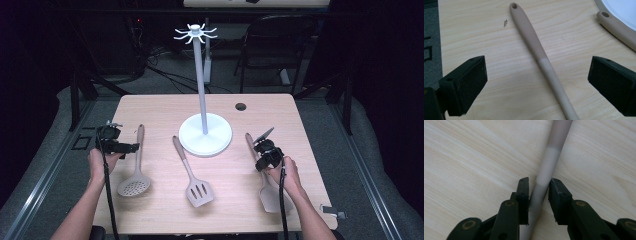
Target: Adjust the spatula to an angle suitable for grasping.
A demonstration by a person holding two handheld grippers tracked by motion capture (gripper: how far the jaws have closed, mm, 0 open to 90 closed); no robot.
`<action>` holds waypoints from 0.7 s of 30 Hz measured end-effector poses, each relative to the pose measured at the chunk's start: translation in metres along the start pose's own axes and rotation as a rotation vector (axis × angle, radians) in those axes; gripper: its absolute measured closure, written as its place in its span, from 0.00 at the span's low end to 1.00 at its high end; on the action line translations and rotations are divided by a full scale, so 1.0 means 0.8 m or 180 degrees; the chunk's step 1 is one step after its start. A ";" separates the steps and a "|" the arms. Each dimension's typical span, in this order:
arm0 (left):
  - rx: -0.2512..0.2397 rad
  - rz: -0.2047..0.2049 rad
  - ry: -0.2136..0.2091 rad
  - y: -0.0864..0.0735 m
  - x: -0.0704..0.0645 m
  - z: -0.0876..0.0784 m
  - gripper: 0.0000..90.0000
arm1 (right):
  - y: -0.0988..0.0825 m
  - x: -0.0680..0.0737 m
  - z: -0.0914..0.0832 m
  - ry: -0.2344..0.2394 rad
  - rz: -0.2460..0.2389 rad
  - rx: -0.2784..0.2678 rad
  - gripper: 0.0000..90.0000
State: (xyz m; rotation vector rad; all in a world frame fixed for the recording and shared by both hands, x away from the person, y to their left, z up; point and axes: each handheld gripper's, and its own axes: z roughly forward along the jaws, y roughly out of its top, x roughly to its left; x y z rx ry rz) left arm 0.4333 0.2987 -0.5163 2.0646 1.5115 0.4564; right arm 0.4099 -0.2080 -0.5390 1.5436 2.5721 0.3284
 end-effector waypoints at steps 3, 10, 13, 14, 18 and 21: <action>0.0000 0.0009 -0.0002 0.000 -0.001 0.000 0.02 | -0.001 0.000 -0.001 -0.0008 0.0023 0.0014 0.79; 0.0006 0.0018 -0.0021 0.001 -0.003 0.000 0.02 | -0.001 0.005 0.002 -0.0025 0.0064 -0.0011 0.78; 0.0002 0.0021 -0.0014 0.001 -0.003 0.000 0.02 | 0.000 0.005 0.003 -0.0012 0.0028 0.0048 0.78; 0.0002 0.0021 -0.0014 0.001 -0.003 0.000 0.02 | 0.001 0.005 0.003 -0.0013 0.0018 0.0066 0.79; -0.0018 0.0018 -0.0060 0.001 -0.006 0.000 0.02 | -0.001 0.000 0.005 0.0115 0.0139 0.0036 0.80; -0.0027 0.0032 -0.0059 0.002 -0.008 -0.001 0.02 | 0.000 -0.005 0.004 0.0181 0.0188 0.0097 0.81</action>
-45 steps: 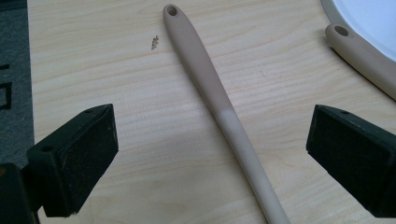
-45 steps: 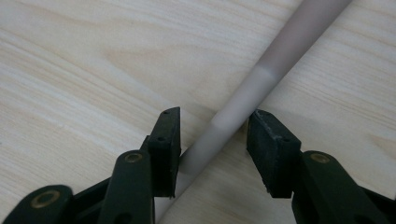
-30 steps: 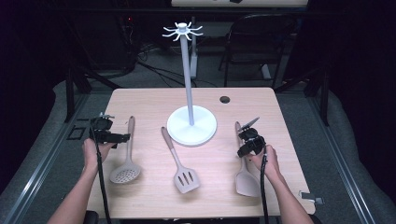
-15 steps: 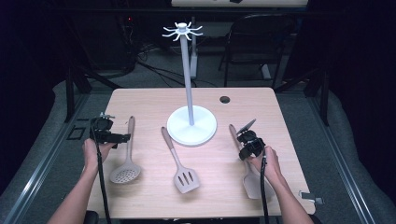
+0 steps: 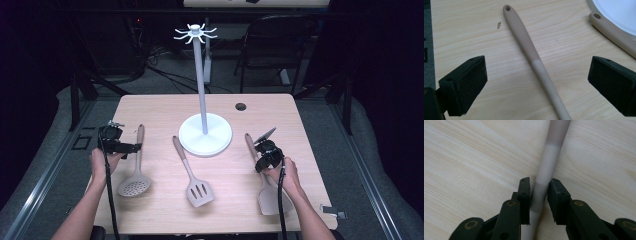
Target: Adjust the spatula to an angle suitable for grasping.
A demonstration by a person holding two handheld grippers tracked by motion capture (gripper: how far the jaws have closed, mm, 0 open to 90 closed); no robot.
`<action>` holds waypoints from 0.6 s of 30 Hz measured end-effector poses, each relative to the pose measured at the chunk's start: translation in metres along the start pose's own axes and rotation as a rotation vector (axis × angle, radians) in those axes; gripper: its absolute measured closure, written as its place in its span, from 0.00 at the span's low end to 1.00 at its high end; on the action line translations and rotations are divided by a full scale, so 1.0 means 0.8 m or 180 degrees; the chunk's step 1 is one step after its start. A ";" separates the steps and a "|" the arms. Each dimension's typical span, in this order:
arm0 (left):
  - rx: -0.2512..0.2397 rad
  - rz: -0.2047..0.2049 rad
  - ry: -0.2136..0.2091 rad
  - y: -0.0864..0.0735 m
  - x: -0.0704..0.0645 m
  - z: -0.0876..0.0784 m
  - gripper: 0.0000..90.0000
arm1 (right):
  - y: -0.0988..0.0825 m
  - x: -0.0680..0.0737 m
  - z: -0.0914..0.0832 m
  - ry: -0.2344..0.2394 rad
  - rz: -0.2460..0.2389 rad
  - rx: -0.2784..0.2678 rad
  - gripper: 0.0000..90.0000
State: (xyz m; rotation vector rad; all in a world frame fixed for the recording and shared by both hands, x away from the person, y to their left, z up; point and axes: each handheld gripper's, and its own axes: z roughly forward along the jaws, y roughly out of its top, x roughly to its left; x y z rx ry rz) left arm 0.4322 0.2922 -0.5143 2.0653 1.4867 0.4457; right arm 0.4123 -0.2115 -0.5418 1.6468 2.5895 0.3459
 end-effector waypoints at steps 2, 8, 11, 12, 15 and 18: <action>0.0005 0.0004 -0.0014 0.000 0.000 0.000 0.02 | -0.001 -0.001 0.001 0.0049 0.0076 -0.0043 0.82; 0.0000 0.0006 -0.0003 0.000 0.000 0.000 0.02 | -0.002 -0.007 0.001 0.0167 0.0207 -0.0086 0.84; 0.0008 -0.0001 -0.0007 0.000 0.000 0.000 0.02 | -0.003 -0.003 0.003 0.0239 0.0218 -0.0142 0.87; 0.0009 -0.0001 -0.0008 0.000 0.000 0.000 0.02 | -0.002 -0.002 0.001 0.0206 0.0131 -0.0060 0.87; -0.0001 0.0001 -0.0008 0.000 0.000 0.000 0.02 | -0.002 0.004 0.003 0.0154 0.0146 -0.0121 0.87; 0.0006 0.0006 -0.0014 0.000 0.000 0.000 0.02 | -0.001 0.005 0.001 0.0119 0.0061 -0.0047 0.87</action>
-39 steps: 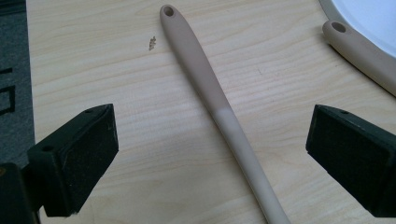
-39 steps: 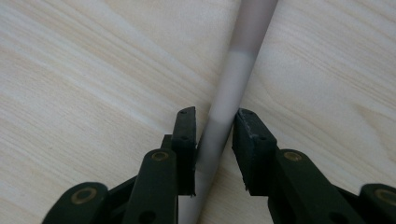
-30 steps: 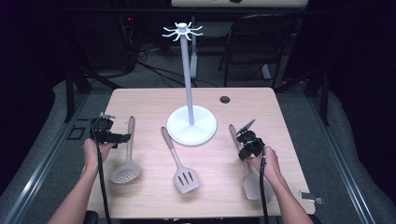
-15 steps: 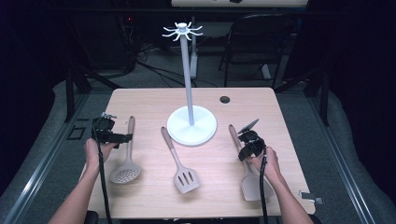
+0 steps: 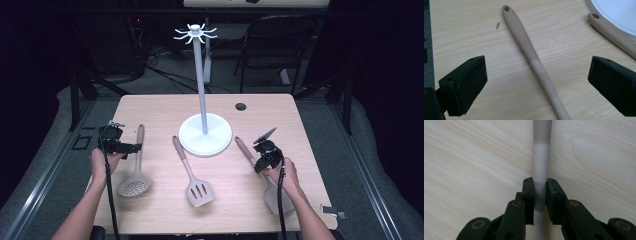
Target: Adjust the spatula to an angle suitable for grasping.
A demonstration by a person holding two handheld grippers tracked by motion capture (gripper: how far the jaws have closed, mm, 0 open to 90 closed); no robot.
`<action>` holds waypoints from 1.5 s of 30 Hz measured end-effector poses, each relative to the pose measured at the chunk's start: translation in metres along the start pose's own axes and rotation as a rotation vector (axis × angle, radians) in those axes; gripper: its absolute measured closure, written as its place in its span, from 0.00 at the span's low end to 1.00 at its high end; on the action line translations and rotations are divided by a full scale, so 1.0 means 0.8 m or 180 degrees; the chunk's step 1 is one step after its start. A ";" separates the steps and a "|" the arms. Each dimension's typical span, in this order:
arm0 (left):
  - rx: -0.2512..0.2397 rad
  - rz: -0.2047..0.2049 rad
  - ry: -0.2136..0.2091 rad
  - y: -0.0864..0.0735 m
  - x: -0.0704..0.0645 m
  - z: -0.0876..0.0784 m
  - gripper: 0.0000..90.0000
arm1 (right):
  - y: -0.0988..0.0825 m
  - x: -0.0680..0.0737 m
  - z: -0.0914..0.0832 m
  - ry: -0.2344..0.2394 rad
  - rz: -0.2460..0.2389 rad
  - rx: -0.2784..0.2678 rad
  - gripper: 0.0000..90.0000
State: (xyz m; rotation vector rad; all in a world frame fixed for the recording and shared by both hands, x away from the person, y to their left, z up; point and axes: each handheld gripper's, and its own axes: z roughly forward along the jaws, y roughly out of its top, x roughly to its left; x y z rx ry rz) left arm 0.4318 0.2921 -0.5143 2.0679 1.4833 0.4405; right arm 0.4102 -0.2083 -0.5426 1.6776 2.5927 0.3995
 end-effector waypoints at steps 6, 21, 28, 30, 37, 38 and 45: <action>0.0009 0.0007 -0.0012 0.000 -0.001 0.000 0.02 | 0.002 0.004 0.001 -0.0077 -0.0066 0.0098 0.86; 0.0014 0.0017 -0.0045 0.000 -0.004 0.002 0.02 | -0.005 -0.011 -0.006 0.0088 0.0242 -0.0183 0.88; 0.0012 0.0033 -0.0050 0.001 -0.005 0.002 0.02 | -0.006 -0.009 -0.018 0.0093 0.0189 -0.0372 0.88; 0.0002 0.0024 -0.0063 0.001 -0.005 0.002 0.02 | -0.006 -0.005 -0.025 0.0089 0.0102 -0.0435 0.88; -0.0025 0.0025 -0.0074 0.001 -0.005 0.000 0.02 | -0.008 0.008 -0.036 0.0131 -0.0030 -0.0626 0.88; -0.0026 0.0029 -0.0072 0.001 -0.006 0.000 0.02 | -0.008 0.011 -0.038 0.0137 -0.0051 -0.0665 0.88; -0.0035 0.0067 -0.0098 0.003 -0.012 0.001 0.02 | -0.010 0.029 -0.050 0.0174 -0.0308 -0.0901 0.88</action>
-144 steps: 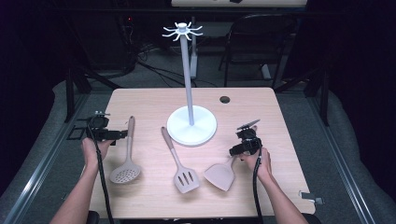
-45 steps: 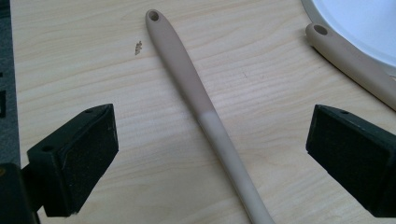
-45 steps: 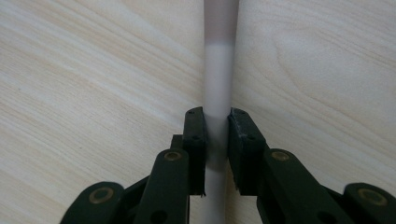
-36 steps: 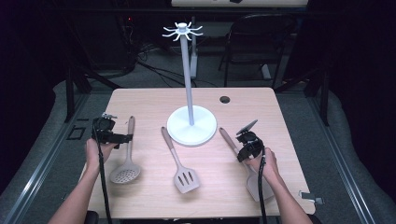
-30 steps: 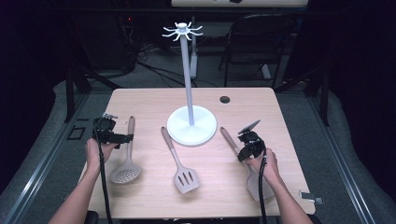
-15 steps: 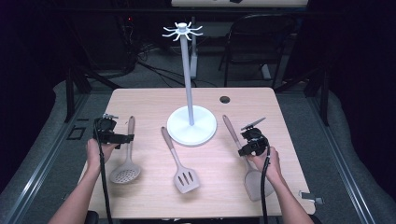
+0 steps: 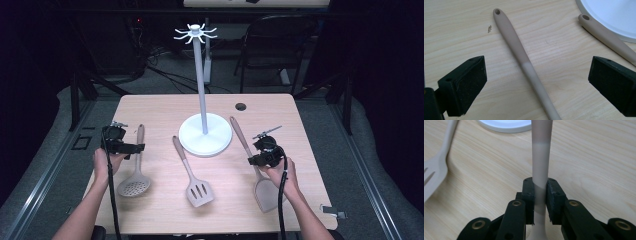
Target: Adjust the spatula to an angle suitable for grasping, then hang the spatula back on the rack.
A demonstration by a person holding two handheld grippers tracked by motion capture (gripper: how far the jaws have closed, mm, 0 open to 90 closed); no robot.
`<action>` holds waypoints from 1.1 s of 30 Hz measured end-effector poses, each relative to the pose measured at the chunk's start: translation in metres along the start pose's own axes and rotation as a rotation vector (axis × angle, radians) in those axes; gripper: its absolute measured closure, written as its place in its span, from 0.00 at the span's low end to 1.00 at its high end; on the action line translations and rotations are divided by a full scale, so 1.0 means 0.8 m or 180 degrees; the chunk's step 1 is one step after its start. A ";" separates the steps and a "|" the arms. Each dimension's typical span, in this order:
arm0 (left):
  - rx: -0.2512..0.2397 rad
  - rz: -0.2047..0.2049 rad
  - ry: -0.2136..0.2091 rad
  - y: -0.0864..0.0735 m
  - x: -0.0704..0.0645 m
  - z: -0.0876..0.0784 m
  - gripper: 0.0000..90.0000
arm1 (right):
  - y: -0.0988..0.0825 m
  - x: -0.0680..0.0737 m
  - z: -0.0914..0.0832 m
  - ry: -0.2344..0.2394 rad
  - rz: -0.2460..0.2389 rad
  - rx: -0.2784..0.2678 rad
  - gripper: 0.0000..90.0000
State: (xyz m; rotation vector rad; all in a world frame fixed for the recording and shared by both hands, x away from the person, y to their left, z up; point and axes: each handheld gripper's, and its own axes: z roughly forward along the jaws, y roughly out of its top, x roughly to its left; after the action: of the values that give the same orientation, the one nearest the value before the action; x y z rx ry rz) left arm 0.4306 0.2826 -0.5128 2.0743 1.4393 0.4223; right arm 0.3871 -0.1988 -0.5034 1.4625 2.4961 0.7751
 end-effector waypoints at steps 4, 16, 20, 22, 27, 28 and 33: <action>0.0001 0.0045 -0.0045 0.000 -0.001 0.001 0.02 | 0.001 0.009 -0.001 0.0032 -0.0091 -0.0081 0.88; -0.0044 0.0032 -0.0067 0.001 -0.006 -0.004 0.02 | 0.006 0.034 -0.004 0.0149 -0.0362 -0.0211 0.87; -0.0115 0.0060 -0.0087 0.004 -0.012 -0.008 0.02 | 0.007 0.038 -0.005 0.0131 -0.0408 -0.0233 0.87; -0.0138 0.0096 -0.0092 0.005 -0.015 -0.011 0.02 | 0.008 0.040 -0.005 0.0135 -0.0423 -0.0264 0.87; -0.0229 0.0088 -0.0226 0.010 -0.026 -0.019 0.02 | 0.010 0.047 -0.004 0.0147 -0.0463 -0.0300 0.87; -0.0258 0.0103 -0.0243 0.011 -0.029 -0.020 0.02 | 0.011 0.048 -0.005 0.0141 -0.0482 -0.0286 0.87; -0.0323 0.0172 -0.0373 0.015 -0.047 -0.024 0.03 | 0.014 0.054 -0.004 0.0148 -0.0520 -0.0328 0.87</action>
State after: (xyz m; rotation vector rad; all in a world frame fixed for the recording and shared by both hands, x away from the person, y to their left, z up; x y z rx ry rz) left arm 0.4149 0.2496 -0.4879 2.0254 1.2706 0.3806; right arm 0.3721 -0.1587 -0.4894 1.2035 2.5285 0.9017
